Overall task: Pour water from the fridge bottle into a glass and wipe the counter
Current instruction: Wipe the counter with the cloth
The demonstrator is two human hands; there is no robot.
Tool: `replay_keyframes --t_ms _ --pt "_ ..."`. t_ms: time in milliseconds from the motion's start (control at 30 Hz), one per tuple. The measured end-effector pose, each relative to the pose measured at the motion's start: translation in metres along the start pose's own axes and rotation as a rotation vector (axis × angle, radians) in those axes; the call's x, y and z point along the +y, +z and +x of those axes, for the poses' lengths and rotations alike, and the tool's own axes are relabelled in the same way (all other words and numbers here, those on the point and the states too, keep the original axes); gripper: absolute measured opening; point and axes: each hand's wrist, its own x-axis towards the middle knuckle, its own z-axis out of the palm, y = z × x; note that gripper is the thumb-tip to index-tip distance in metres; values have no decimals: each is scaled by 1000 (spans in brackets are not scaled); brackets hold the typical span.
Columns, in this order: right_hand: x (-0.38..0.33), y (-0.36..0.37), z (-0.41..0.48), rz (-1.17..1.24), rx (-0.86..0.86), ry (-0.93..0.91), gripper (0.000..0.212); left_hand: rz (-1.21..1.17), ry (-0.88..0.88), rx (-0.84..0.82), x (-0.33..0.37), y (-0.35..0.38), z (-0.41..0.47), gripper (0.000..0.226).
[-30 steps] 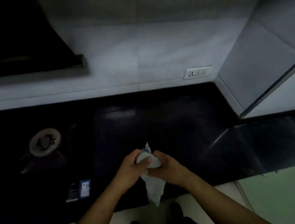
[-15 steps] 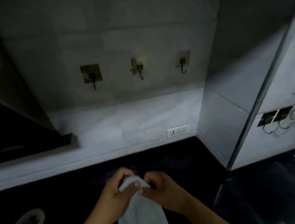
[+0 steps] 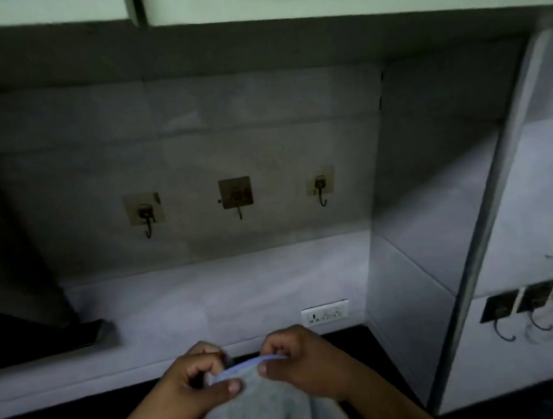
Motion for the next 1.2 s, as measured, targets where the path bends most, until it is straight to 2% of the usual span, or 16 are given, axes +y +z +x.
replay_keyframes --t_ms 67,133,200,333,400,500,600,700,833,900,967,1067,1133,1200 --pt "-2 -12 9 -30 -22 -8 21 20 -11 -8 11 2 6 39" --pt "-4 -24 17 -32 -35 -15 16 33 -15 24 22 2 15 31" --pt "-4 -35 24 -36 -53 -37 15 -48 -1 65 31 -1 24 26" --pt "4 -58 37 -16 -73 -55 19 -135 23 209 43 -19 43 27" --pt "13 -66 44 26 -17 -43 21 -128 -4 265 43 -30 55 27" --pt "21 -76 60 70 123 -54 22 -29 -64 197 41 -46 72 18" --pt "19 -89 81 38 252 -83 23 189 -132 71 41 -63 90 28" --pt "8 -102 103 -102 315 -117 22 360 -112 119 47 -80 115 28" --pt "-8 -120 141 -363 387 -151 25 585 -4 295 50 -91 161 19" --pt "-19 -132 165 -547 421 -109 25 599 31 391 54 -95 183 18" --pt "-29 -144 185 -584 485 -49 22 601 99 452 59 -97 201 22" --pt "-34 -154 205 -595 582 -54 26 643 158 465 59 -99 226 26" --pt "-29 -157 211 -636 595 -59 28 688 126 445 54 -96 238 27" --pt "-21 -156 218 -701 555 44 22 712 55 387 47 -86 243 28"
